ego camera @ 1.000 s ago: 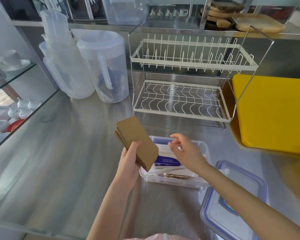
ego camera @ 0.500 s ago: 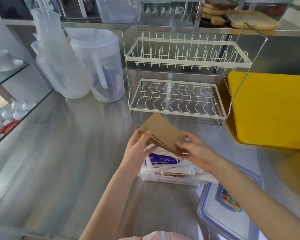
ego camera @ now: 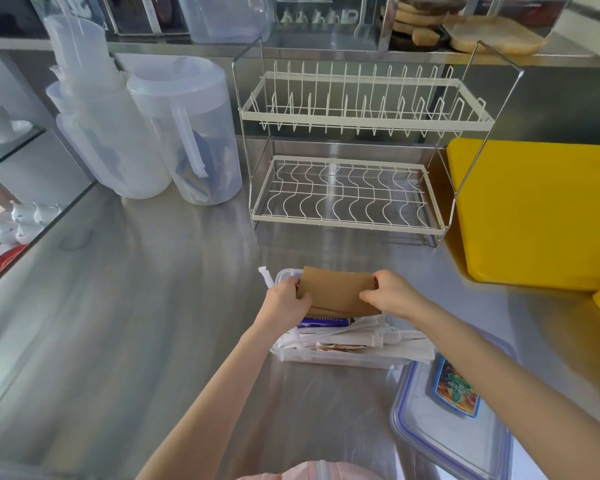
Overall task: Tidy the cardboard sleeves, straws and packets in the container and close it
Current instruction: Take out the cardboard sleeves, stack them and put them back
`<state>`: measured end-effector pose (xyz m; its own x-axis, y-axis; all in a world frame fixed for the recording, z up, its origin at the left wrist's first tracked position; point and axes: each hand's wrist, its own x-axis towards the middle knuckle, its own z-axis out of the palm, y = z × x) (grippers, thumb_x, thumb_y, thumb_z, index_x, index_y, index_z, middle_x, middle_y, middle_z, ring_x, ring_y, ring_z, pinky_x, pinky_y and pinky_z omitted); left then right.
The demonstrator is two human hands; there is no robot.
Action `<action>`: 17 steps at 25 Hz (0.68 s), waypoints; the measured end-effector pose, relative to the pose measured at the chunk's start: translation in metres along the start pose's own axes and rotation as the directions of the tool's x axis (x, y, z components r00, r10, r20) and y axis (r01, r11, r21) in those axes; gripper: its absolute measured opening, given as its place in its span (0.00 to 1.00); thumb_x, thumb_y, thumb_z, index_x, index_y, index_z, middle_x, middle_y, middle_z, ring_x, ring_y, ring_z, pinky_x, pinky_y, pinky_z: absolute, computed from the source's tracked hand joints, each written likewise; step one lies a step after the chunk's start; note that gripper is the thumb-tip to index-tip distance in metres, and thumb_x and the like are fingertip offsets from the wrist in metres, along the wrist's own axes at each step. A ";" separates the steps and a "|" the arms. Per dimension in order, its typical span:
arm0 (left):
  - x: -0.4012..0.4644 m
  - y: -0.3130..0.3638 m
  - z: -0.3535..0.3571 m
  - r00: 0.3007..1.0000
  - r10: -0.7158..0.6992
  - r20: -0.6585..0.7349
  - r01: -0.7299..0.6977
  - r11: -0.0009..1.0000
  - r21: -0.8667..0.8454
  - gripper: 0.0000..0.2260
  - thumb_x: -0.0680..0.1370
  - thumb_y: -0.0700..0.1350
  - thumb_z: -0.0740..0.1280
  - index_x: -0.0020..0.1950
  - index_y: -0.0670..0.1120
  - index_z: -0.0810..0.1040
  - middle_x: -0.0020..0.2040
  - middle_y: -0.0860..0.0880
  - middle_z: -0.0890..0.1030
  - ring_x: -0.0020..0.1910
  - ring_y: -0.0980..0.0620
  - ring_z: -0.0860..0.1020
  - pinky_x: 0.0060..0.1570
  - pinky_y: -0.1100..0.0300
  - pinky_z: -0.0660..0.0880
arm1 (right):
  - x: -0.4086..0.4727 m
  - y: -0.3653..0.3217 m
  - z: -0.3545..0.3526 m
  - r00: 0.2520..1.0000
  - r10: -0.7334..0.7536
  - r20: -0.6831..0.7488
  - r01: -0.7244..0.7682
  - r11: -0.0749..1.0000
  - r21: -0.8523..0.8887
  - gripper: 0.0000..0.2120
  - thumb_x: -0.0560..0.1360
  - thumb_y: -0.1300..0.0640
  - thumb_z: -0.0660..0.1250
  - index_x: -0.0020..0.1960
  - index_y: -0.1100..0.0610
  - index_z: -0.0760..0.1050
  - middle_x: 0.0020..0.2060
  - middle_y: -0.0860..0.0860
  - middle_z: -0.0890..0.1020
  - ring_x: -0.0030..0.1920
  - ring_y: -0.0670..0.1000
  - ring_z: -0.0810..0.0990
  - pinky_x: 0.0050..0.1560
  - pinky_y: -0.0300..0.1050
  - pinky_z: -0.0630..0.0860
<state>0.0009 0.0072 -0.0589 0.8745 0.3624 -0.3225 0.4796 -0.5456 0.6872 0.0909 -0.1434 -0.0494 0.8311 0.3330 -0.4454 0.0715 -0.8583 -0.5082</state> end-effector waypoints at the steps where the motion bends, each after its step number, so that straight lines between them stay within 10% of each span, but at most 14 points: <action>1: -0.001 -0.001 0.000 1.000 -0.014 -0.009 0.014 1.000 0.003 0.07 0.75 0.41 0.56 0.37 0.41 0.66 0.29 0.49 0.67 0.30 0.51 0.67 0.28 0.62 0.62 | 0.003 -0.001 0.003 1.000 0.009 0.019 -0.009 1.000 0.004 0.15 0.73 0.60 0.61 0.58 0.64 0.71 0.53 0.60 0.78 0.54 0.58 0.76 0.51 0.47 0.74; 5: -0.001 0.004 -0.003 0.998 -0.058 0.004 0.058 0.998 -0.017 0.09 0.75 0.41 0.54 0.35 0.41 0.60 0.29 0.47 0.65 0.31 0.50 0.67 0.32 0.61 0.62 | 0.005 -0.007 0.013 0.994 0.045 0.097 -0.055 0.993 0.103 0.07 0.73 0.61 0.61 0.49 0.63 0.71 0.41 0.57 0.76 0.43 0.54 0.74 0.37 0.42 0.69; 9: -0.004 0.009 -0.004 1.000 -0.019 0.021 0.019 1.000 0.024 0.12 0.76 0.41 0.55 0.33 0.43 0.58 0.32 0.46 0.68 0.30 0.51 0.66 0.30 0.61 0.62 | 0.004 -0.004 0.019 0.995 0.034 0.096 -0.052 0.979 0.198 0.15 0.73 0.59 0.62 0.57 0.65 0.71 0.50 0.60 0.78 0.47 0.54 0.74 0.43 0.43 0.69; 13: -0.007 0.007 -0.007 0.991 0.134 0.027 -0.137 0.959 0.249 0.18 0.75 0.42 0.61 0.63 0.38 0.64 0.66 0.38 0.68 0.60 0.41 0.68 0.58 0.53 0.65 | -0.001 0.006 0.011 0.999 -0.025 0.046 0.020 0.995 0.102 0.18 0.73 0.53 0.64 0.58 0.63 0.70 0.54 0.58 0.79 0.52 0.56 0.77 0.51 0.48 0.74; 17: -0.002 0.000 -0.001 0.950 0.285 0.125 -0.304 0.765 0.568 0.29 0.73 0.50 0.65 0.71 0.50 0.58 0.73 0.46 0.60 0.70 0.41 0.58 0.67 0.47 0.58 | -0.006 0.006 0.011 0.991 -0.058 0.122 0.070 0.993 -0.097 0.20 0.73 0.51 0.65 0.60 0.61 0.68 0.51 0.57 0.78 0.47 0.53 0.77 0.42 0.43 0.72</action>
<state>-0.0015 0.0073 -0.0579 0.9768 0.0949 -0.1920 0.1429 -0.9566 0.2541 0.0801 -0.1461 -0.0577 0.7517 0.4278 -0.5019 0.1833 -0.8666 -0.4642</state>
